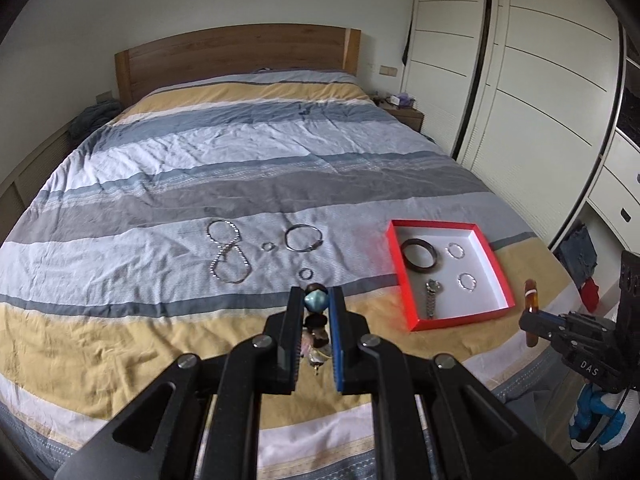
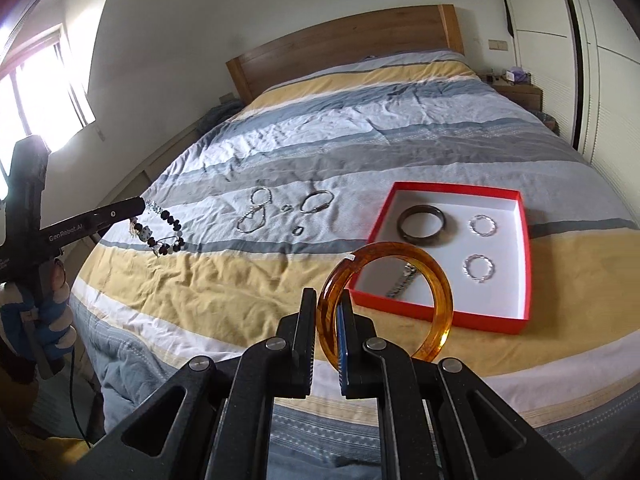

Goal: Organize jewelry
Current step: 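Carry the beaded bracelet into the box with the left tool while the right tool carries the amber bangle over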

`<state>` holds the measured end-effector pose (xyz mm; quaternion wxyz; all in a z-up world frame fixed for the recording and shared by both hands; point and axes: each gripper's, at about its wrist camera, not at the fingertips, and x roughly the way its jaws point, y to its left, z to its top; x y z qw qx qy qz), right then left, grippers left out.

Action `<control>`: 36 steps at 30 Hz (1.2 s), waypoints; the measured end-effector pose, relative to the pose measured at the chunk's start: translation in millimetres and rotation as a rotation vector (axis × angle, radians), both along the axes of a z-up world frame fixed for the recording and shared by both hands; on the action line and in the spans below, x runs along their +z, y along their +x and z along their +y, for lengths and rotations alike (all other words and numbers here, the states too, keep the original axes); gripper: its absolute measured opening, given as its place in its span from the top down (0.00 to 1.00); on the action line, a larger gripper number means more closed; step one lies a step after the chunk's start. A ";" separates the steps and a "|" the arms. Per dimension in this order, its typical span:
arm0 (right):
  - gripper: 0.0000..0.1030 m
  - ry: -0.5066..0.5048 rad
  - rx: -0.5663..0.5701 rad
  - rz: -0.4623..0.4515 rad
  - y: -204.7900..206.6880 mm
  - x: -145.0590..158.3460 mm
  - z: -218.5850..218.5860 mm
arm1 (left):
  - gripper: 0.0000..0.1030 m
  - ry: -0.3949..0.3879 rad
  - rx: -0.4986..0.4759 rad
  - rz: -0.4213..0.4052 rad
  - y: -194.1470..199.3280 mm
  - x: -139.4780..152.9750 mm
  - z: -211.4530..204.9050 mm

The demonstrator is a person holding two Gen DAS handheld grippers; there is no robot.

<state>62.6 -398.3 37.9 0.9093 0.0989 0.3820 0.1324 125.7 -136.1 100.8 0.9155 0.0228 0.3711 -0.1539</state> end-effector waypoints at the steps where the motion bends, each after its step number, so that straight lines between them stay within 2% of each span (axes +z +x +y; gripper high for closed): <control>1: 0.91 -0.004 -0.006 0.005 3.1 -2.5 -6.4 | 0.89 0.001 -0.017 0.006 3.7 -2.5 -10.5; 10: 0.91 -0.038 -0.069 0.069 47.5 -33.8 -58.8 | 0.89 -0.008 -0.180 0.065 44.5 -30.7 -109.3; 20: 0.91 -0.086 -0.076 0.121 112.3 -65.5 -86.7 | 0.89 -0.013 -0.271 0.150 85.2 -83.0 -189.5; 27: 0.91 -0.133 -0.059 0.176 149.1 -94.0 -93.5 | 0.89 0.002 -0.297 0.222 98.4 -124.8 -211.7; 36: 0.90 -0.175 -0.036 0.235 169.0 -122.1 -91.1 | 0.89 0.004 -0.304 0.313 100.6 -163.9 -214.9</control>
